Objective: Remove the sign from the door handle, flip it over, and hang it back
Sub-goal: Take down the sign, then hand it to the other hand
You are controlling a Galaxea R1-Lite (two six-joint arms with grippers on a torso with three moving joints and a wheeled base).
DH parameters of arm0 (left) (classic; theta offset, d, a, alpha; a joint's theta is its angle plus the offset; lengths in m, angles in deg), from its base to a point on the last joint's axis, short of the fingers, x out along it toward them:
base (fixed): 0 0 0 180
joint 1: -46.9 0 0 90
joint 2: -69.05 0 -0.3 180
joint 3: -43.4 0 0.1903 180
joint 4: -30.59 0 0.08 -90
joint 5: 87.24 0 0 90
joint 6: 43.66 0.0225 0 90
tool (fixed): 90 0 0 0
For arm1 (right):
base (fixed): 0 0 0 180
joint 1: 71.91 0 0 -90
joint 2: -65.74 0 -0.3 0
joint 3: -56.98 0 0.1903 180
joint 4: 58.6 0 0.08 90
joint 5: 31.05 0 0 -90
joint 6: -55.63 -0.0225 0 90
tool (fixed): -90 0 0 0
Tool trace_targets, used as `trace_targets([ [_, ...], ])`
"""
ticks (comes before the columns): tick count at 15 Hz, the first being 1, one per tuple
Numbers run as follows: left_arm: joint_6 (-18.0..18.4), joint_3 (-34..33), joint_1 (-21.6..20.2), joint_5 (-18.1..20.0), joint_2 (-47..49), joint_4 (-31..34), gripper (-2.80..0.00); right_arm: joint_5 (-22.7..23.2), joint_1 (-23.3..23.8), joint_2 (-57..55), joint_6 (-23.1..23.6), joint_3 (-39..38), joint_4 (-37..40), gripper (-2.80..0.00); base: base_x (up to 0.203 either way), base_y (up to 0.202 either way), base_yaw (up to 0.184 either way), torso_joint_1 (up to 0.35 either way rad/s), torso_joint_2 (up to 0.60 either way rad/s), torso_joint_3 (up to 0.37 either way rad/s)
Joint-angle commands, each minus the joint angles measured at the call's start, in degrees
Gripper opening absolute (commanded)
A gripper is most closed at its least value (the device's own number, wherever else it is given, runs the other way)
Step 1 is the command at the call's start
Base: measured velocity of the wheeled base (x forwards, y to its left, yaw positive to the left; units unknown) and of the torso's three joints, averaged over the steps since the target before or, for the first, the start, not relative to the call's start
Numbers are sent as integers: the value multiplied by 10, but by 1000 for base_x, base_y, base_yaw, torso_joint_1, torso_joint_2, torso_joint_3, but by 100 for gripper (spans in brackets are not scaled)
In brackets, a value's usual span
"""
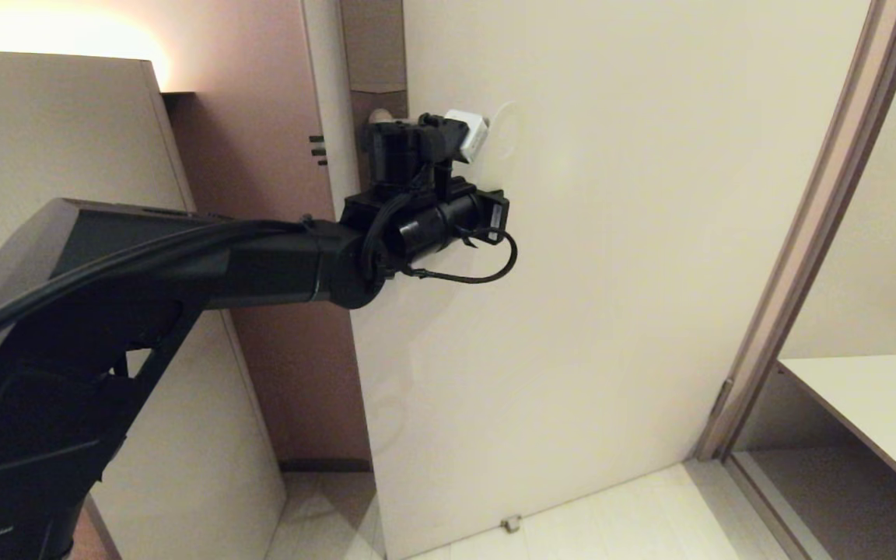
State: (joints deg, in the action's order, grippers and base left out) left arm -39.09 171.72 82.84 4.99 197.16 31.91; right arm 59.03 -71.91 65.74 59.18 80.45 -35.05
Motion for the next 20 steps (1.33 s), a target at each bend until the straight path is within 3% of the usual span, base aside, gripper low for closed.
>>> trace_targets([
  [1,0,0,4,0,0,-2,-280,0,0,-1,1,0,0,-280,0,0,0,0,0,0],
  [10,0,-12,33,0,-39,-2,-280,0,1,-1,1,0,0,-280,0,0,0,0,0,0],
  [15,-2,-83,65,7,-100,-2,-280,0,0,0,1,0,0,-280,0,0,0,0,0,0],
  [20,-2,-196,71,79,-202,-2,-280,0,0,-1,1,0,0,-280,0,0,0,0,0,0],
])
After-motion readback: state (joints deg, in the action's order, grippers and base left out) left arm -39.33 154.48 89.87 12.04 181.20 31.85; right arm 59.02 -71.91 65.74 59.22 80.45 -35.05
